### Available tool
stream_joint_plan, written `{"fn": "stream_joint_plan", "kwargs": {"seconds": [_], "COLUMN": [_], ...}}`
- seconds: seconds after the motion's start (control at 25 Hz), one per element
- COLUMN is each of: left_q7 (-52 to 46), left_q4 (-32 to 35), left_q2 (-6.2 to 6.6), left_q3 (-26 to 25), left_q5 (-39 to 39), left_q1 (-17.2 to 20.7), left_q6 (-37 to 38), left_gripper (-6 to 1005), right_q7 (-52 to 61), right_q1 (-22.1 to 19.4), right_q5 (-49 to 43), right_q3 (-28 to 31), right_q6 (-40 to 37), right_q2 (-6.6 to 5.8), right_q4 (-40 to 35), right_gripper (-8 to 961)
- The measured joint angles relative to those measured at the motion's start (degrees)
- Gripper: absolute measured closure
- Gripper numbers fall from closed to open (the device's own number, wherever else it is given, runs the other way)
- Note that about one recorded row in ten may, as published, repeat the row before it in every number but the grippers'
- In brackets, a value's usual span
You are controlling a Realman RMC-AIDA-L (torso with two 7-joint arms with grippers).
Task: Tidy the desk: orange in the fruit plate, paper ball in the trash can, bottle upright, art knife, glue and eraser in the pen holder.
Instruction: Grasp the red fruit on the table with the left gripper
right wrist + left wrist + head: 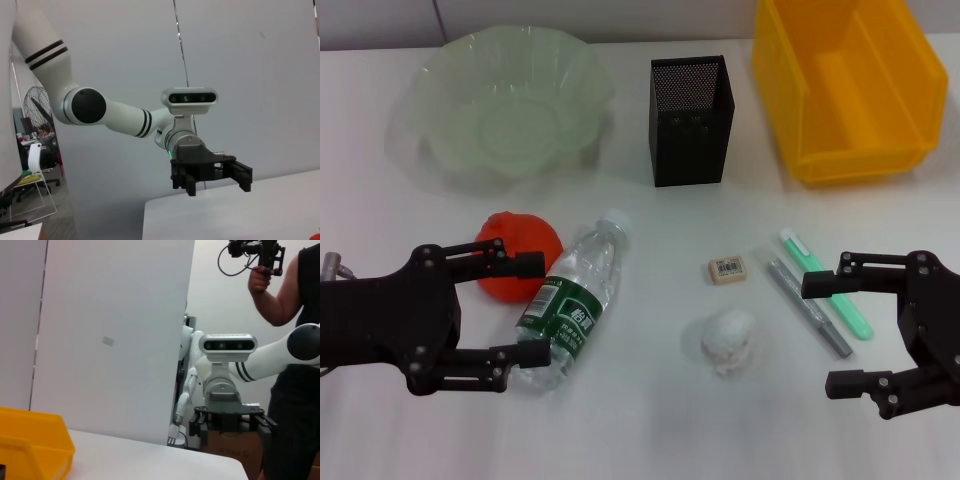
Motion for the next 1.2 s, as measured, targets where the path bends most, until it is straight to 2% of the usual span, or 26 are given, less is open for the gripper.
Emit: {"fn": "stream_joint_plan", "kwargs": {"seconds": [0.64,0.72,0.76,0.84,0.88,0.92,1.12,1.2], "left_q7": [-0.2,-1.6,-1.6,-3.7,-3.7,-4.5,-4.3,-4.4], "left_q4": [0.0,0.0,0.0,-0.1,-0.1,-0.5,-1.6,-2.1], "left_q2": [0.00,-0.18,-0.18,-0.44,-0.44,-0.82,-1.71,-1.71], "left_q3": [-1.1,-2.2,-2.2,-2.6,-2.6,-2.5,-1.2,-0.7], "left_q5": [0.2,0.3,0.3,0.6,0.6,1.1,2.3,2.9], "left_q1": [-0.2,-0.2,-0.2,-0.4,-0.4,-0.7,-1.4,-1.8], "left_q6": [-2.1,-9.3,-9.3,-17.9,-17.9,-25.1,-34.0,-34.8], "left_gripper": [212,214,215,216,217,218,223,225], "right_q7": [0.0,0.0,0.0,0.0,0.0,0.0,0.0,0.0], "right_q1": [-0.2,-0.5,-0.5,-0.5,-0.5,-0.6,-0.9,-1.0], "right_q5": [0.0,0.0,0.0,0.0,0.0,0.0,0.0,0.0], "right_q3": [0.0,0.0,0.0,0.0,0.0,0.0,0.0,0.0], "right_q6": [0.6,2.0,2.0,2.6,2.9,3.4,4.2,4.3], "right_q2": [0.12,0.46,0.46,0.69,0.76,1.00,1.36,1.42], "right_q4": [0.3,0.4,0.4,0.5,0.5,0.5,0.6,0.7], "right_gripper": [127,127,127,128,128,128,129,129]}}
